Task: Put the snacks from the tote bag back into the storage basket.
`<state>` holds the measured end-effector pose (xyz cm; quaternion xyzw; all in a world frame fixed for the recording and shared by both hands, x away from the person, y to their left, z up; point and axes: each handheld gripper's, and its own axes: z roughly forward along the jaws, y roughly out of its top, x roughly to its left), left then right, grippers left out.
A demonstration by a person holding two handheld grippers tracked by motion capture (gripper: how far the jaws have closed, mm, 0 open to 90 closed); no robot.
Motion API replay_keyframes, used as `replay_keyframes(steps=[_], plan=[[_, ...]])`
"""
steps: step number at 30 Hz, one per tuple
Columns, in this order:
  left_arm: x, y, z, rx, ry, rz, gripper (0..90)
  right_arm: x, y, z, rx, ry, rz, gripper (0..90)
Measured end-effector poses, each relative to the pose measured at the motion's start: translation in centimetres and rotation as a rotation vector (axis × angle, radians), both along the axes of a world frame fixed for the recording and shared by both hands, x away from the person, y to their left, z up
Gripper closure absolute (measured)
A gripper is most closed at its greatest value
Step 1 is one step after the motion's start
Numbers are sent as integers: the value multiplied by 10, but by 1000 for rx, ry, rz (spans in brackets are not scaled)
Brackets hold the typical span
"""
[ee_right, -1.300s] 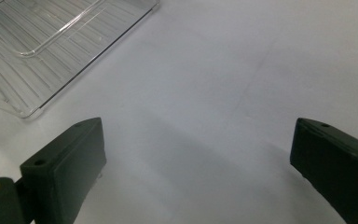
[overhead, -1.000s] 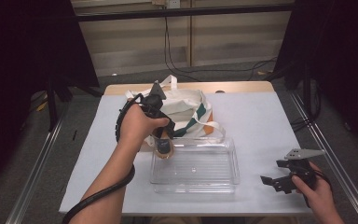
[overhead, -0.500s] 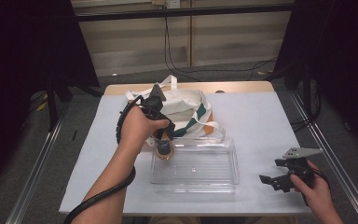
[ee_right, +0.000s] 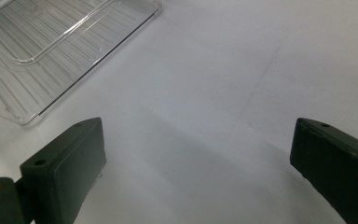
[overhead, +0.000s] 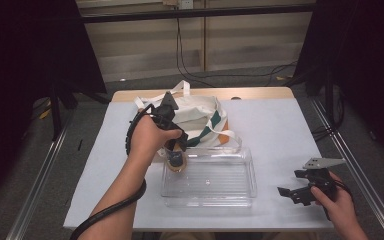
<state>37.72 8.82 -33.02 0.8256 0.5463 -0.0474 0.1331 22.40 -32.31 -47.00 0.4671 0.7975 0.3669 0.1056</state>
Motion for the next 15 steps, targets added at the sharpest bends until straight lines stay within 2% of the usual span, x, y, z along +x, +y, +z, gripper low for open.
replay_keyframes(steps=[15], plan=[[0,-1,-6,14,7,-3,302,0,1,0,0,2,-2,29]])
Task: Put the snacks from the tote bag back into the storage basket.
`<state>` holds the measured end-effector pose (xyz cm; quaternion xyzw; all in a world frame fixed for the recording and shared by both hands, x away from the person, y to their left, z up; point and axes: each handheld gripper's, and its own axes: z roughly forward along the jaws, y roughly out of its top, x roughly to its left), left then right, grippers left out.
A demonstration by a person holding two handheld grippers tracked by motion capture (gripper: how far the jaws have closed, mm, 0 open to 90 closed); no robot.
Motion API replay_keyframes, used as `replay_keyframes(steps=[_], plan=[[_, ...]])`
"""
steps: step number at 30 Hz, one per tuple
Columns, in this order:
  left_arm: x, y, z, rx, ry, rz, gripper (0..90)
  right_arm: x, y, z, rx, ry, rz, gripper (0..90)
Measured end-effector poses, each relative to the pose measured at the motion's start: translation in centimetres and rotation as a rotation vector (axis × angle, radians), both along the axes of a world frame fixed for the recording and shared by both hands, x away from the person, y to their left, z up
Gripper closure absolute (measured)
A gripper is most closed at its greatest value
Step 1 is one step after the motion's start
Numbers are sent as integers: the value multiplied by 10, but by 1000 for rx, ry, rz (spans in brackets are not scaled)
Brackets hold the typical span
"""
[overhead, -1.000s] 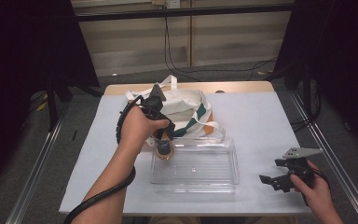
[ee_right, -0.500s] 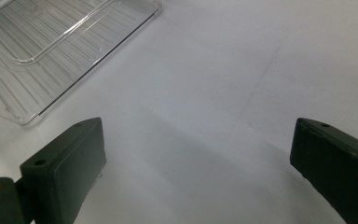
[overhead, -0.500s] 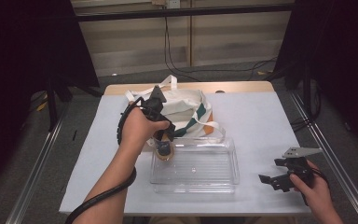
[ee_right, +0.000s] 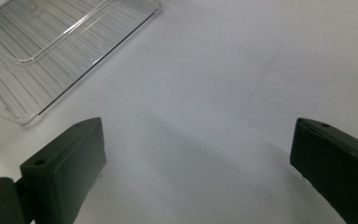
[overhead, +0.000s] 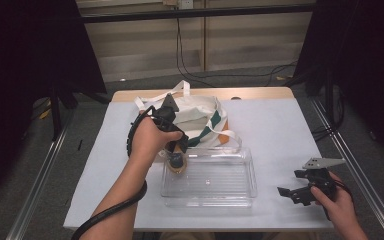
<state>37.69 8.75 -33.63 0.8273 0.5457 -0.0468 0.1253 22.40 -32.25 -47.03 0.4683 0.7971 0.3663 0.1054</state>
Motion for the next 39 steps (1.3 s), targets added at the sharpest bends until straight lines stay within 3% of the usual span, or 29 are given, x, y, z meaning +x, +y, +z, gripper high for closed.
replay_keyframes(steps=[39], plan=[[2,-2,-12,16,6,-12,301,1,1,-1,-4,-2,10,29]])
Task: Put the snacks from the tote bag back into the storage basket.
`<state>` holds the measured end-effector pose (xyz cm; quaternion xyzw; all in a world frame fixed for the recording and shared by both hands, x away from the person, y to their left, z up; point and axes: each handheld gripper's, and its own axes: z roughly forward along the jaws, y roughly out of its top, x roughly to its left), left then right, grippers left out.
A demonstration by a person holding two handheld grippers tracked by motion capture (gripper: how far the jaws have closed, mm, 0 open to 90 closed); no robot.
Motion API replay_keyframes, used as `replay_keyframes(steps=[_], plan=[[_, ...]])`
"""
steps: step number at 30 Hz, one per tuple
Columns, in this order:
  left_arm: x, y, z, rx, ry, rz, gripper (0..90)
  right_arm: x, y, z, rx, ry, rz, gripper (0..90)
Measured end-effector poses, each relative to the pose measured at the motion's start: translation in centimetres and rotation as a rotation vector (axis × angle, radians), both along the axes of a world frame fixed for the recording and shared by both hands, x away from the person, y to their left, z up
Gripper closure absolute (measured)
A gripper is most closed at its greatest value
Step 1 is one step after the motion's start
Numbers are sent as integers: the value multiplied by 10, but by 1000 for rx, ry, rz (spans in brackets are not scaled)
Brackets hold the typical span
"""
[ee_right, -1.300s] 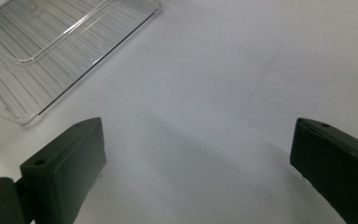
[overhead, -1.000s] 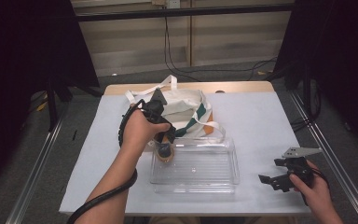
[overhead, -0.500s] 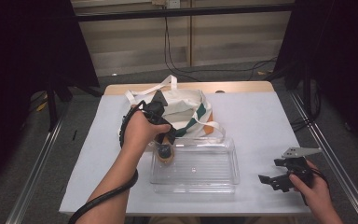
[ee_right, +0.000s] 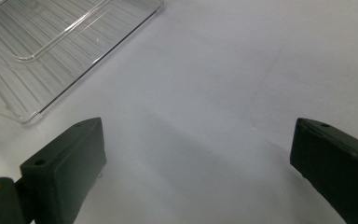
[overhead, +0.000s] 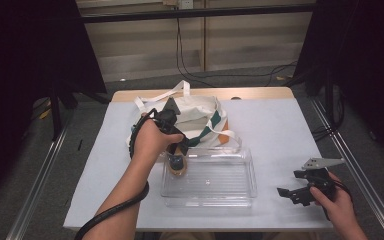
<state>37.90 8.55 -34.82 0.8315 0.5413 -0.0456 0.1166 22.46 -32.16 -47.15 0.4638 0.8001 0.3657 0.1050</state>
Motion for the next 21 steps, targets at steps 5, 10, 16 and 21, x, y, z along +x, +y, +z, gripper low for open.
replay_keyframes(steps=[5,10,16,21], plan=[[0,-1,-2,-3,6,0,301,0,0,0,1,2,0,29],[0,-1,-3,-1,6,-7,301,0,0,0,-1,2,3,29],[0,0,-5,-2,7,-1,301,0,0,0,-2,0,4,29],[0,-1,-5,-1,5,0,301,0,0,0,0,1,1,29]])
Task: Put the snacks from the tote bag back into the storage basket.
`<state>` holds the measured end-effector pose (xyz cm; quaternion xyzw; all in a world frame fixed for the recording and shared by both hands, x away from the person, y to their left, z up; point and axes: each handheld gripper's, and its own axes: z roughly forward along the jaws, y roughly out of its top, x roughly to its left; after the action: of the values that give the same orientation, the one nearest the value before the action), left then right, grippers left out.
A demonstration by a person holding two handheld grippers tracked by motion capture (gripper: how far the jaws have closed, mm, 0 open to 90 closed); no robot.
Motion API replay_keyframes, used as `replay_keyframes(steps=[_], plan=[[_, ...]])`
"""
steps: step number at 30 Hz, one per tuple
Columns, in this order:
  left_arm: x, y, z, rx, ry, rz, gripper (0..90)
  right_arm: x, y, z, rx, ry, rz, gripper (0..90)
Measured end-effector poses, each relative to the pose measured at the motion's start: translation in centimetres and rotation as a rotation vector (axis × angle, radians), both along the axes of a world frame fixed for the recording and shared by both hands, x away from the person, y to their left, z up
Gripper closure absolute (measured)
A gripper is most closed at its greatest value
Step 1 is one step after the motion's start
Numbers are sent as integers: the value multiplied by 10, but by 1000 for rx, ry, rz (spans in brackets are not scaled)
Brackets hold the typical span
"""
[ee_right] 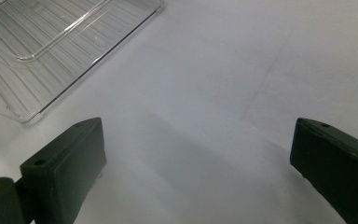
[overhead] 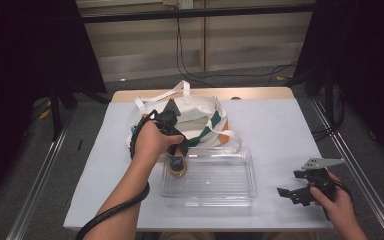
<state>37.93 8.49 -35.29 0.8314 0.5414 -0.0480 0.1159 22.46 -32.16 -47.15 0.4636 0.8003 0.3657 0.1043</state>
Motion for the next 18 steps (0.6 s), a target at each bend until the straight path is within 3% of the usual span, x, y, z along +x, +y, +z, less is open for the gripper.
replay_keyframes(steps=[18], plan=[[0,-1,-1,16,0,-10,300,0,0,0,-2,0,1,29]])
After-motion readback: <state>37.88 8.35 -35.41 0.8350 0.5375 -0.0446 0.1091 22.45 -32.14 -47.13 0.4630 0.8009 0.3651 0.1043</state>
